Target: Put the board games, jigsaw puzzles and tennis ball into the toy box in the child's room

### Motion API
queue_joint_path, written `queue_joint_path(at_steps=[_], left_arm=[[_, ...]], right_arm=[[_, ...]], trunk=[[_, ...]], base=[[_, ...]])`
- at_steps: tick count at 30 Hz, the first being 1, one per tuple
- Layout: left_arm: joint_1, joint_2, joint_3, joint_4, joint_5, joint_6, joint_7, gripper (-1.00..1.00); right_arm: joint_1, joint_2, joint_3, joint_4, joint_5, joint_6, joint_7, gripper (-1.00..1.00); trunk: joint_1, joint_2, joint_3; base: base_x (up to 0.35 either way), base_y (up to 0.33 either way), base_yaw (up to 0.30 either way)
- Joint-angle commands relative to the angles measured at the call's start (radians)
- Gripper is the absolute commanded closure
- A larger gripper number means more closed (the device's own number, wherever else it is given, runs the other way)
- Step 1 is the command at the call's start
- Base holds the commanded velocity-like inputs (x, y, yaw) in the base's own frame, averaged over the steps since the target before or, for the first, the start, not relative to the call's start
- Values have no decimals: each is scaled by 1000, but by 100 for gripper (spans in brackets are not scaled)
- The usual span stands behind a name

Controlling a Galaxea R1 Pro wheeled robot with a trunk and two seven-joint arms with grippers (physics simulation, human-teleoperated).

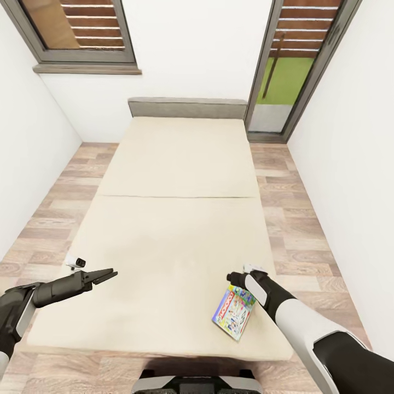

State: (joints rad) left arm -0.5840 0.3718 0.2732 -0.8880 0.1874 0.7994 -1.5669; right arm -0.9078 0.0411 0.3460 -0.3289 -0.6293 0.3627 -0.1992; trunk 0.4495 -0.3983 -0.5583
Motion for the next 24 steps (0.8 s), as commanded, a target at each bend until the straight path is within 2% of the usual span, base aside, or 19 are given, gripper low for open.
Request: queue_joint_path(at_steps=[1,14,24], left_arm=[[0,0,0,0,0,11,-4,-100],[0,1,0,0,-1,11,-4,-100],[0,0,-1,0,0,11,-4,-100]], right_arm=[[0,0,8,-2,-10,3,-8,-100],[1,0,9,-4,-10,4,-2,-100],[1,-12,8,-8,-10,2,-2,-100]], trunk=[[0,-2,-3],[0,-2,-24],[0,-2,-41]], base=[[0,0,0],[0,0,0],[0,0,0]])
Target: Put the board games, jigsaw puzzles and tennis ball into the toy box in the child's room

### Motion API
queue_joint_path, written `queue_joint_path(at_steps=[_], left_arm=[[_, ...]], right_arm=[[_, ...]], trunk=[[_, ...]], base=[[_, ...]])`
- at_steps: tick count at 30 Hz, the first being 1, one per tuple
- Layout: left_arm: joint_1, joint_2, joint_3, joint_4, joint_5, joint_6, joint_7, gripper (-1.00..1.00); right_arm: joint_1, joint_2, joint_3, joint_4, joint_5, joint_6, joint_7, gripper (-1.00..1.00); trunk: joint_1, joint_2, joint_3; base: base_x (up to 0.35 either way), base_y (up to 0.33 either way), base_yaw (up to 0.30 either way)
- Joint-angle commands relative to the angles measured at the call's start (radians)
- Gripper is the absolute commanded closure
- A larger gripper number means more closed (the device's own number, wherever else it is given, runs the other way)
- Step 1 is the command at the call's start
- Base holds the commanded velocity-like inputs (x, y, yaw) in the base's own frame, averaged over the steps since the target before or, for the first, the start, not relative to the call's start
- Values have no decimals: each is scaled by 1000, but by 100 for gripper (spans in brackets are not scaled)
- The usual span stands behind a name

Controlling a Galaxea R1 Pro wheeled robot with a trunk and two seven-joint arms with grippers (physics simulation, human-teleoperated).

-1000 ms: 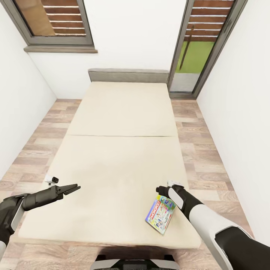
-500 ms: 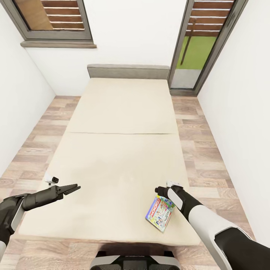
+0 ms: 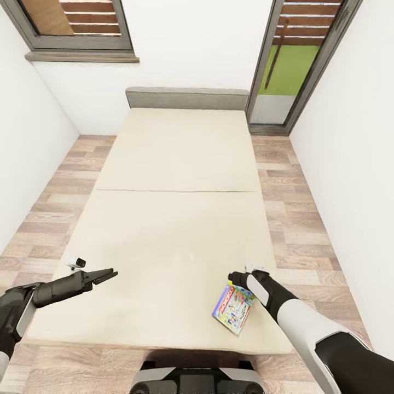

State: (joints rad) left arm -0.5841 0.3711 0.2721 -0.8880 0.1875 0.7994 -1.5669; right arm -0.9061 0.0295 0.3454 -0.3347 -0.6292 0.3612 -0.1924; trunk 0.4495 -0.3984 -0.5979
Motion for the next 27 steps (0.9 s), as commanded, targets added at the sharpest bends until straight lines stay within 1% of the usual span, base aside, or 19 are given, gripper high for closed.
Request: queue_joint_path(at_steps=[1,4,11,27], left_arm=[[0,0,0,0,0,11,-4,-100],[0,0,0,0,0,11,-4,-100],[0,1,-1,0,-1,11,-4,-100],[0,2,1,0,-1,11,-4,-100]], right_arm=[[-1,-1,8,-4,-10,3,-9,-100],[-1,-1,8,-8,-10,-6,-8,-100],[-2,-2,11,-11,-10,-54,-4,-100],[-6,-2,11,-12,-8,-73,-2,-100]], trunk=[[0,-2,-3],[0,-2,-8],[0,-2,-19],[0,-2,-46]], base=[[0,0,0],[0,0,0],[0,0,0],[0,0,0]])
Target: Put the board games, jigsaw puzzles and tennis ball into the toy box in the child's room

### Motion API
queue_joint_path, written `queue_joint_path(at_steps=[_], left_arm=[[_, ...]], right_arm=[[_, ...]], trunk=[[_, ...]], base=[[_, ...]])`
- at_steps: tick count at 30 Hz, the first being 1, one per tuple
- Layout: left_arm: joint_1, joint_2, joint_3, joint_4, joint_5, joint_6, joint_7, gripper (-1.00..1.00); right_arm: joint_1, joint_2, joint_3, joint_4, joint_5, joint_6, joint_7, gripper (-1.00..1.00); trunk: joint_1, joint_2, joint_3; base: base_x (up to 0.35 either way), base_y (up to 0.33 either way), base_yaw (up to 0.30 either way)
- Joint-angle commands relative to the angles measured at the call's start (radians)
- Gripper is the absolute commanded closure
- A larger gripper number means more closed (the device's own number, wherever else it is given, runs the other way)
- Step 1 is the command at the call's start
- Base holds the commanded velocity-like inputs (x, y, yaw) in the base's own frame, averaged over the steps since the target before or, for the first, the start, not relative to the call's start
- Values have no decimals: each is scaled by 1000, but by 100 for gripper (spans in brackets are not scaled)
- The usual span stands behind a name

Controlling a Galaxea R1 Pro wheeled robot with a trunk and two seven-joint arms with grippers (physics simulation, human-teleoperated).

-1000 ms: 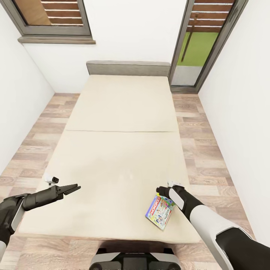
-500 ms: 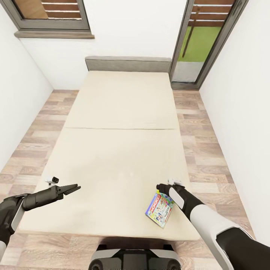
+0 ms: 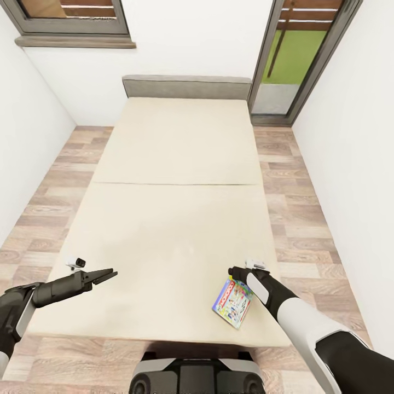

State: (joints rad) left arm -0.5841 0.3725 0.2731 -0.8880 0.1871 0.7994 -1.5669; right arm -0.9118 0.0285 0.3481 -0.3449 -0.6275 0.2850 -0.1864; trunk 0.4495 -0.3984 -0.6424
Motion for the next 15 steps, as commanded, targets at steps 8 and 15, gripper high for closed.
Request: queue_joint_path(at_steps=[8,15], left_arm=[[0,0,0,0,-1,11,-4,-100],[0,0,0,0,0,11,-4,-100]], right_arm=[[0,-2,9,-2,-9,-2,-8,-100],[-1,-2,9,-2,-8,-4,-6,-100]], trunk=[[0,-2,-14],[0,-2,-26]], base=[[0,0,0],[0,0,0]])
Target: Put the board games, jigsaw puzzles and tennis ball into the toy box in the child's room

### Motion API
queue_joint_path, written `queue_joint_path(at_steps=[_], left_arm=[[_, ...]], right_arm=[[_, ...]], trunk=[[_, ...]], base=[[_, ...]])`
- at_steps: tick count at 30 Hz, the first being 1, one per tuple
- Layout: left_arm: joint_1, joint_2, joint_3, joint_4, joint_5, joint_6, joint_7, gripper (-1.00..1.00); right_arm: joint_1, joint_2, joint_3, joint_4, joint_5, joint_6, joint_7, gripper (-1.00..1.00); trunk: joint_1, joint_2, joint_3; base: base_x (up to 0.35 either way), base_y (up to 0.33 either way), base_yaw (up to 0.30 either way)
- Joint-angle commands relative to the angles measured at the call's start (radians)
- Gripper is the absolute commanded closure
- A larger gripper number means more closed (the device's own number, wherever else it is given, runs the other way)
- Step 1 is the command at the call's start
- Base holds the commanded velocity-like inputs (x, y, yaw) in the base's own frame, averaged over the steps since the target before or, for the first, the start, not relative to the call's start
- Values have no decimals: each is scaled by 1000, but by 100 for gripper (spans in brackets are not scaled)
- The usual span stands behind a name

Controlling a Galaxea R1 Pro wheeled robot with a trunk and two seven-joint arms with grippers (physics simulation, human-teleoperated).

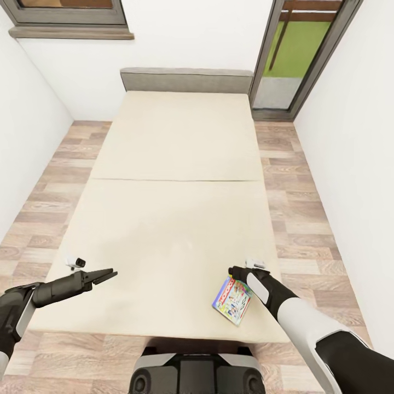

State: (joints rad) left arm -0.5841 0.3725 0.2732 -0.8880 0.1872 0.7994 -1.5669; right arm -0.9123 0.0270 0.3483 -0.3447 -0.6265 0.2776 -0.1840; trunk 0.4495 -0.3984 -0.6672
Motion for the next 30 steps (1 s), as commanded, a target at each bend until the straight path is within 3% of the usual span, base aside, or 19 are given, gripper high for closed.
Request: queue_joint_path(at_steps=[1,30], left_arm=[[0,0,0,0,0,11,-4,-100],[0,-1,-2,0,-2,10,-4,-100]], right_arm=[[-3,-1,8,-3,-9,3,-8,-100],[-55,-5,9,-16,-9,12,-2,-100]], trunk=[[0,-2,-3],[0,-2,-51]], base=[[0,0,0],[0,0,0]])
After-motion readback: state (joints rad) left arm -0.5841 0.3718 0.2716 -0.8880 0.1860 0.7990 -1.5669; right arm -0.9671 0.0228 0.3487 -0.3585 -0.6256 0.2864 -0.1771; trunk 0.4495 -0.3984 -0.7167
